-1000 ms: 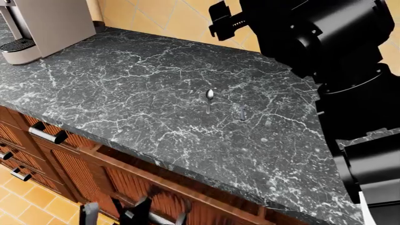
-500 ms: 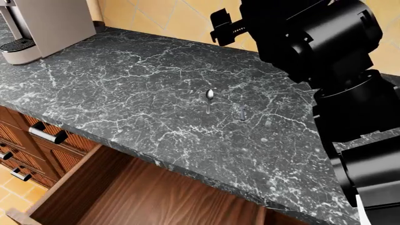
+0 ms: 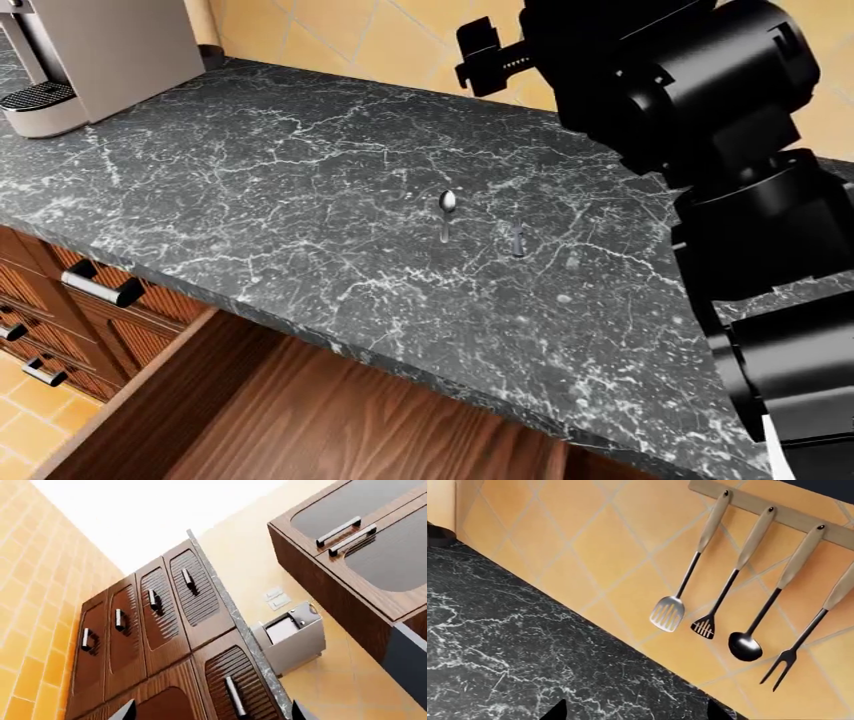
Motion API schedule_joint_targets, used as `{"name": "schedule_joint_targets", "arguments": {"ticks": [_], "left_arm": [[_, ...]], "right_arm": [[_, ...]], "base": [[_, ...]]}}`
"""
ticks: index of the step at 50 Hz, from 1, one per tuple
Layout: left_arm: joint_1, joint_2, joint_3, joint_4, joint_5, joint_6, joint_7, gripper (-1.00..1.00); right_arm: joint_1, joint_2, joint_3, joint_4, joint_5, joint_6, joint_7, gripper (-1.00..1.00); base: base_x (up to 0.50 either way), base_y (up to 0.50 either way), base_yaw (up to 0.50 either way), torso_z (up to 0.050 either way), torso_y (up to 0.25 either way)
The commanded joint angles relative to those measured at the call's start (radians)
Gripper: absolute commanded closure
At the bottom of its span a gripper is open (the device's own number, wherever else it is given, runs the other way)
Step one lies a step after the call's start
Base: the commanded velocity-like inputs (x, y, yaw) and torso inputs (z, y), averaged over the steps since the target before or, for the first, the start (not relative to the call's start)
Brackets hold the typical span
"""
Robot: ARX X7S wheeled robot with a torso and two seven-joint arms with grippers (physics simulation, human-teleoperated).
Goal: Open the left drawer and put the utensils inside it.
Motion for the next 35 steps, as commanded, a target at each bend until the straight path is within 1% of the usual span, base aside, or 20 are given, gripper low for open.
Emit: {"name": "schedule_joint_targets", "arguments": {"ticks": [1, 2, 3, 4, 5, 6, 7, 8, 9, 11, 12, 15, 17, 20, 26, 30, 32, 35], "left_arm": [[-0.097, 0.052, -0.508, 0.814, -0.228, -0.129, -0.947, -1.00], [-0.083, 0.015, -0.493, 0.892, -0.255, -0.143, -1.062, -1.00], [-0.053, -0.058, -0.483, 0.996, -0.338, -0.152, -1.182, -1.00], [-0.030, -0.092, -0.475, 1.041, -0.340, -0.159, -1.236, -1.00], [0.039, -0.184, -0.473, 1.082, -0.470, -0.160, -1.354, -1.00], [0.077, -0.223, -0.477, 1.105, -0.464, -0.180, -1.418, -1.00], [0.091, -0.354, -0.516, 1.107, -0.516, -0.330, -1.565, -1.00], [0.090, -0.408, -0.532, 1.099, -0.561, -0.439, -1.605, -1.00], [0.090, -0.490, -0.536, 1.080, -0.620, -0.526, -1.695, -1.00], [0.087, -0.550, -0.540, 1.054, -0.684, -0.580, -1.760, -1.00], [0.086, -0.574, -0.532, 1.039, -0.714, -0.593, -1.798, -1.00], [0.066, -0.597, -0.487, 1.020, -0.698, -0.600, -1.830, -1.00], [0.074, -0.623, -0.498, 1.002, -0.710, -0.611, -1.862, -1.00], [0.080, -0.678, -0.522, 0.945, -0.770, -0.624, -1.934, -1.00], [0.070, -0.739, -0.503, 0.906, -0.815, -0.622, -2.026, -1.00], [0.072, -0.810, -0.513, 0.872, -0.860, -0.621, -2.096, -1.00], [0.070, -0.837, -0.500, 0.860, -0.875, -0.619, -2.125, -1.00], [0.065, -0.908, -0.459, 0.838, -0.887, -0.590, -2.164, -1.00]], "right_arm": [[0.001, -0.007, 0.004, 0.038, 0.001, -0.028, -0.013, -1.00], [0.003, -0.007, 0.009, 0.041, 0.004, -0.030, -0.015, -1.00], [0.010, -0.012, 0.021, 0.064, 0.006, -0.035, -0.011, -1.00], [0.014, -0.014, 0.018, 0.073, 0.004, -0.039, -0.017, -1.00], [0.019, -0.018, 0.022, 0.091, 0.006, -0.040, -0.019, -1.00], [0.019, -0.018, 0.021, 0.096, 0.005, -0.042, -0.023, -1.00], [0.022, -0.020, 0.021, 0.106, 0.005, -0.047, -0.027, -1.00], [0.022, -0.020, 0.020, 0.106, 0.006, -0.049, -0.032, -1.00], [0.022, -0.023, 0.023, 0.115, 0.009, -0.056, -0.039, -1.00], [0.025, -0.029, 0.030, 0.138, 0.011, -0.063, -0.041, -1.00], [0.024, -0.031, 0.033, 0.141, 0.014, -0.062, -0.041, -1.00], [0.029, -0.037, 0.034, 0.179, 0.011, -0.071, -0.045, -1.00], [0.031, -0.039, 0.029, 0.188, 0.009, -0.073, -0.049, -1.00], [0.034, -0.042, 0.029, 0.196, 0.010, -0.072, -0.051, -1.00], [0.021, -0.036, 0.025, 0.173, 0.020, -0.081, -0.072, -1.00], [0.019, -0.042, 0.026, 0.191, 0.024, -0.085, -0.078, -1.00], [0.018, -0.045, 0.025, 0.198, 0.025, -0.084, -0.081, -1.00], [0.020, -0.052, 0.022, 0.221, 0.024, -0.089, -0.087, -1.00]], "base": [[0.00, 0.00, 0.00, 0.000, 0.000], [0.00, 0.00, 0.00, 0.000, 0.000], [0.00, 0.00, 0.00, 0.000, 0.000], [0.00, 0.00, 0.00, 0.000, 0.000], [0.00, 0.00, 0.00, 0.000, 0.000], [0.00, 0.00, 0.00, 0.000, 0.000], [0.00, 0.00, 0.00, 0.000, 0.000], [0.00, 0.00, 0.00, 0.000, 0.000], [0.00, 0.00, 0.00, 0.000, 0.000], [0.00, 0.00, 0.00, 0.000, 0.000], [0.00, 0.00, 0.00, 0.000, 0.000], [0.00, 0.00, 0.00, 0.000, 0.000], [0.00, 0.00, 0.00, 0.000, 0.000], [0.00, 0.00, 0.00, 0.000, 0.000], [0.00, 0.00, 0.00, 0.000, 0.000], [0.00, 0.00, 0.00, 0.000, 0.000], [0.00, 0.00, 0.00, 0.000, 0.000], [0.00, 0.00, 0.00, 0.000, 0.000]]}}
